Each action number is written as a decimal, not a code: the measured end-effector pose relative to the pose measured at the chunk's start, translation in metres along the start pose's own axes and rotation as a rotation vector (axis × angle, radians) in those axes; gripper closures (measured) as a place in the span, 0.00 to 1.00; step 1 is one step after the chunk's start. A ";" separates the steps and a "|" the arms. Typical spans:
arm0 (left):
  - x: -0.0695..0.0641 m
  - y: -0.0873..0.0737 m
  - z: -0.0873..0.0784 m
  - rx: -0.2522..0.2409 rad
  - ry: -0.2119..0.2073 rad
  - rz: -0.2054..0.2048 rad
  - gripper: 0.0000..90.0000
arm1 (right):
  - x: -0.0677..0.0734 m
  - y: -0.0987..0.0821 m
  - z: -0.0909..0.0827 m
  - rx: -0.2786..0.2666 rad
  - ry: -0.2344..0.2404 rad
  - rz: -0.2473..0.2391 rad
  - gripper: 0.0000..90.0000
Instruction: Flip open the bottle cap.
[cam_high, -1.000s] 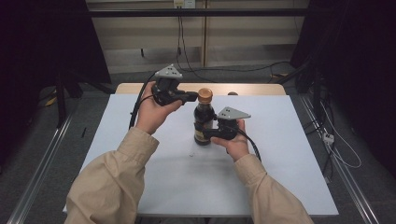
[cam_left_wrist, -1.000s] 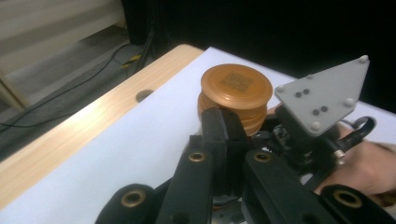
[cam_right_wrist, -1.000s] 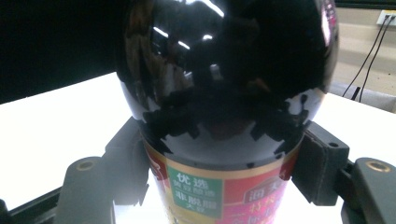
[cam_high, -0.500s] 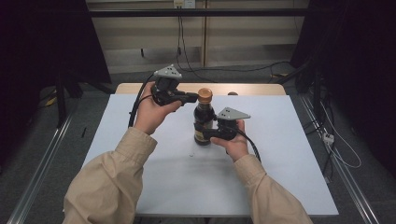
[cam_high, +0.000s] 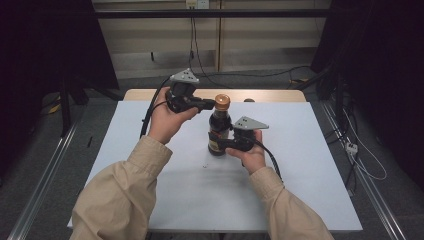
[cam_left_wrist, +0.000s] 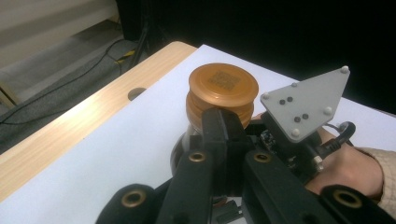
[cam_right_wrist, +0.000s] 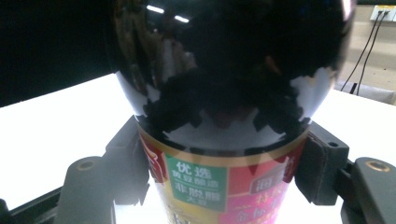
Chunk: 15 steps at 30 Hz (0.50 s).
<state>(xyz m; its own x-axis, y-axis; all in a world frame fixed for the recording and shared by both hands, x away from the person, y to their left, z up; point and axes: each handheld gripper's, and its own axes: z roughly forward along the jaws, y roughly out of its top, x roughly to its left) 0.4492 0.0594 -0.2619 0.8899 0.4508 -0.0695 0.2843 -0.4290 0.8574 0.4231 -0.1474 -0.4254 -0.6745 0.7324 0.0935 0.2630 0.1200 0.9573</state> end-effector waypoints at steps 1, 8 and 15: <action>0.000 0.001 0.000 0.005 0.002 -0.003 1.00 | 0.000 0.000 0.000 0.003 0.000 -0.001 0.34; 0.000 0.001 -0.001 -0.092 -0.047 -0.035 1.00 | 0.002 -0.008 0.004 0.021 -0.026 0.001 0.34; 0.000 0.015 -0.013 -0.037 0.041 0.018 1.00 | 0.014 0.002 0.013 0.076 -0.024 -0.083 0.33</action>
<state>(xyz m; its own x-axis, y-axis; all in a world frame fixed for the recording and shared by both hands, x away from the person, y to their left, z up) 0.4485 0.0636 -0.2426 0.8792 0.4754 -0.0334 0.2544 -0.4089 0.8764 0.4229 -0.1282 -0.4260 -0.6798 0.7334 0.0074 0.2592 0.2309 0.9378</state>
